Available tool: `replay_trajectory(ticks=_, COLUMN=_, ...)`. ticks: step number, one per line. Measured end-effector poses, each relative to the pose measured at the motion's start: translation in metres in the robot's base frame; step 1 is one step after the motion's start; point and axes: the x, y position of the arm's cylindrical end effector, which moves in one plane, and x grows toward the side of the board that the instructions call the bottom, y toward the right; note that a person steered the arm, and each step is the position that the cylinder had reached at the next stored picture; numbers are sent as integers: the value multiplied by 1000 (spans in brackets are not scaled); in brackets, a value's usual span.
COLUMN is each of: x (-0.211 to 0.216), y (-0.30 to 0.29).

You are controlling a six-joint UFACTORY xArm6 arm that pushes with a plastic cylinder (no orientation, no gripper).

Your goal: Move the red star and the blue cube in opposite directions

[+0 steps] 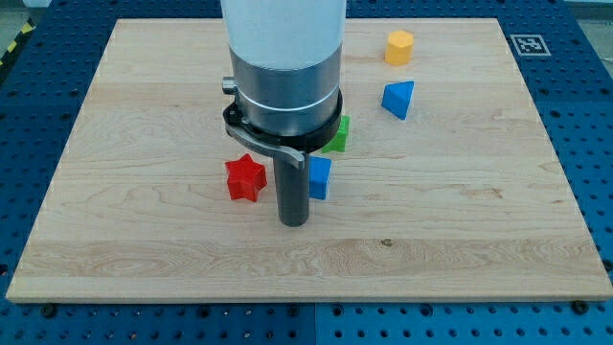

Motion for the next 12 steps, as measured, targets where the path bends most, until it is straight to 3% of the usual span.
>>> replay_trajectory(ticks=9, x=-47, y=-80)
replay_trajectory(ticks=12, x=-48, y=-35)
